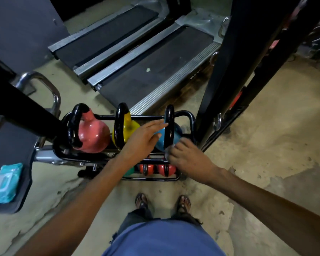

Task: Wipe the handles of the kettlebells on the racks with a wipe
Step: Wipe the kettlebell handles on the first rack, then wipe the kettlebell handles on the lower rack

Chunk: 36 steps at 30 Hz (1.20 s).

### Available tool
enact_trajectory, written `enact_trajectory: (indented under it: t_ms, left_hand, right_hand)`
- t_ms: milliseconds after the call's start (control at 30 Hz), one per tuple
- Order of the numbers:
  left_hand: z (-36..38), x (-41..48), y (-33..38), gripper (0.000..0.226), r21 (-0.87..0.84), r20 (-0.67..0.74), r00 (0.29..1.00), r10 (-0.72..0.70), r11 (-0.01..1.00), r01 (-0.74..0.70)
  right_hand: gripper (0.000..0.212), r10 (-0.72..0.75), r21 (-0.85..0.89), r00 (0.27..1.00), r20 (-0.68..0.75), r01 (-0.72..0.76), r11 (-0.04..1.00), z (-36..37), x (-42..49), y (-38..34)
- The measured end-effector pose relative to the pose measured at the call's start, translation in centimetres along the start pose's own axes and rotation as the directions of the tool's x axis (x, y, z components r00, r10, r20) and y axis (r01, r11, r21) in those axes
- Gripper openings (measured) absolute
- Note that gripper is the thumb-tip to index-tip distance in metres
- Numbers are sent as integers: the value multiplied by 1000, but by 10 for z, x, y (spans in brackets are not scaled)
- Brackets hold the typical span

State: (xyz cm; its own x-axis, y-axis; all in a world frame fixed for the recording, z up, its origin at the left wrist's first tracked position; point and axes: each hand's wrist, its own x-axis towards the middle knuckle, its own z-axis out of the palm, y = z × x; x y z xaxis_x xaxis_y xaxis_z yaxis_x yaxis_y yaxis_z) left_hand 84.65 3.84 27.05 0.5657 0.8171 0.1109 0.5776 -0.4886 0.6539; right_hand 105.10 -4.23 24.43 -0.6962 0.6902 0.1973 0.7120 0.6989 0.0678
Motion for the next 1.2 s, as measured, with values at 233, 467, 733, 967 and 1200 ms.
enact_trajectory:
  t_ms: [233,467,733,967,1200]
  left_hand:
    - [12,-97,31,33,-497,-60,886,-459,784,372]
    - [1,-169,-10,26,-605,-12,775,-631,622,497]
    - [-22,-275,-95,15,-779,212,662,-719,285,559]
    - [-8,-314,-175,15,-726,374,616,-693,195,660]
    - [77,-287,-305,16,-339,292,731,-616,648,682]
  right_hand:
    - [24,701,912,615,360,-389,-128,8,12,-59]
    - [31,600,840,596,533,-290,-458,10,45,-150]
    - [19,712,828,604,358,-558,58,69,95,-278]
    - [13,759,796,477,443,-599,-88,124,119,-316]
    - [20,783,737,396,480,-666,-115,272,132,-271]
